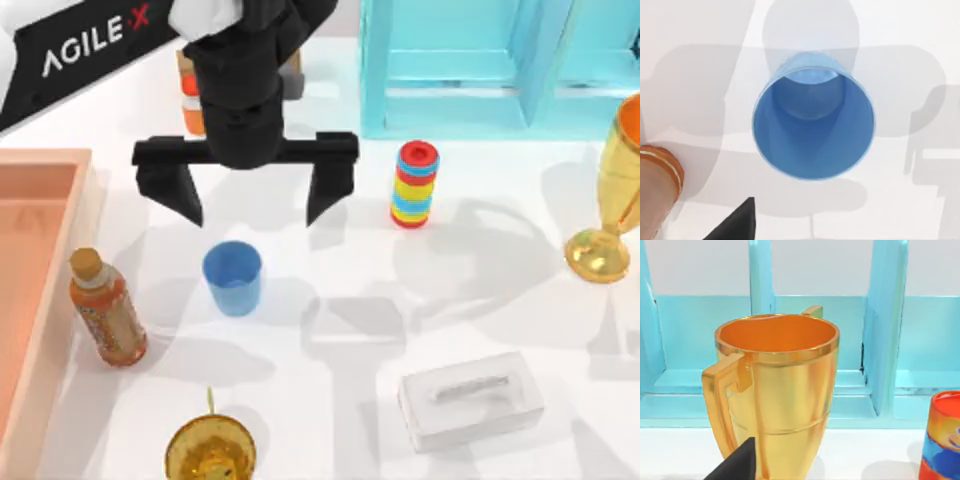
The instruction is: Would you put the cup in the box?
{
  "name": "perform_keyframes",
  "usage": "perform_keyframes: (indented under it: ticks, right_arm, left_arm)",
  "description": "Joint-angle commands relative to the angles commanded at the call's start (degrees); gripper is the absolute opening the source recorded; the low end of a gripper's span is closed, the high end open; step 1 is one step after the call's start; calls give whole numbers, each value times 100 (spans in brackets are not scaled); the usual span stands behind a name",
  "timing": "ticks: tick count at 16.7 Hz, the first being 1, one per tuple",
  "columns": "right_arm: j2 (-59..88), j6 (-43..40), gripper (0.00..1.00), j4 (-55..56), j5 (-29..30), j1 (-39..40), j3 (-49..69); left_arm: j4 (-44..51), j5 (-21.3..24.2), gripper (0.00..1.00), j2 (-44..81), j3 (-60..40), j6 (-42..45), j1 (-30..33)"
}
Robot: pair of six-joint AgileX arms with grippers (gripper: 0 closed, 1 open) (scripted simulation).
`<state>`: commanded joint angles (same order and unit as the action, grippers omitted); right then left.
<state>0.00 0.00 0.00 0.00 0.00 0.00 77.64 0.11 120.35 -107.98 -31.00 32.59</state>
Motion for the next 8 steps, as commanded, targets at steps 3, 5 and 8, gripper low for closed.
perform_keyframes:
  ticks: [3, 5, 8]
  right_arm:
    - [0, 0, 100, 0, 0, 0, 0]
    - [0, 0, 100, 0, 0, 0, 0]
    - [0, 0, 100, 0, 0, 0, 0]
  left_arm:
    - [-13, 2, 100, -7, 16, 5, -28]
    - [-105, 1, 100, 9, 107, 14, -23]
    - [-687, 1, 100, 102, 605, 24, -21]
